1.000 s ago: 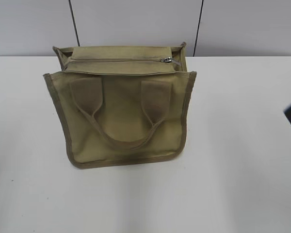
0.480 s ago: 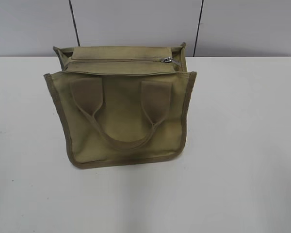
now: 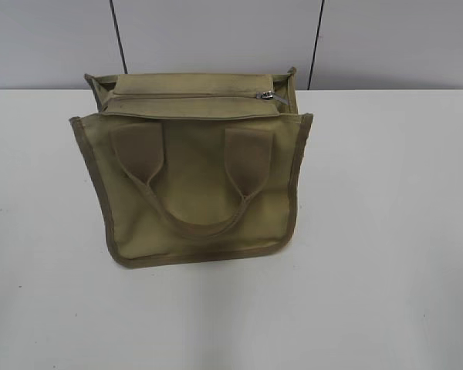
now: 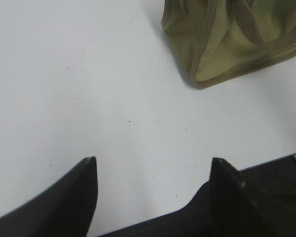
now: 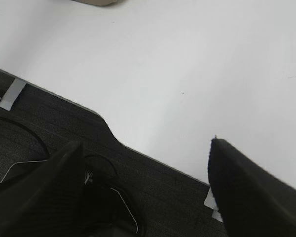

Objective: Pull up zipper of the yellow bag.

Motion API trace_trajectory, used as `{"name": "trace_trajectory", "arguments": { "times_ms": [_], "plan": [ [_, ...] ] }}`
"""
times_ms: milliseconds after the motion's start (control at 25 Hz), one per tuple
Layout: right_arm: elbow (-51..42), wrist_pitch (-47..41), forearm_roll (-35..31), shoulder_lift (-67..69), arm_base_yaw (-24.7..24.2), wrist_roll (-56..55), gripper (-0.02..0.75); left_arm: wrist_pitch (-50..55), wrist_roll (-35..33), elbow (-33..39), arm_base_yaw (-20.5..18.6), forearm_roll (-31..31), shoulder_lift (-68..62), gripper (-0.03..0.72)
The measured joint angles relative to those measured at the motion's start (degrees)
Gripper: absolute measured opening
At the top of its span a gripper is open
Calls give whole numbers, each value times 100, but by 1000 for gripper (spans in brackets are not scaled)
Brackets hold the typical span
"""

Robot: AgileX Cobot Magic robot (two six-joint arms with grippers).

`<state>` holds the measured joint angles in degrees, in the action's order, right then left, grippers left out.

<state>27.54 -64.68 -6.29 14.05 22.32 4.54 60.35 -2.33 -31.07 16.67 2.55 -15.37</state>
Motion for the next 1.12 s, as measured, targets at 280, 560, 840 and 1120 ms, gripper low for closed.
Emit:
{"name": "trace_trajectory", "arguments": {
  "times_ms": [280,560,840,1120],
  "plan": [
    [-87,172,0,0,0,0,596,-11,-52,0,0,24,0,466],
    [-92,176,5,0,-54,0,596,-16,-51,0,-8,24,6,459],
    [-92,183,5,0,-1453,0,596,-17,-51,5,-965,29,542,459],
    [-92,195,5,-487,-2316,0,596,-17,-51,5,-1370,33,1238,459]
  ]
}}
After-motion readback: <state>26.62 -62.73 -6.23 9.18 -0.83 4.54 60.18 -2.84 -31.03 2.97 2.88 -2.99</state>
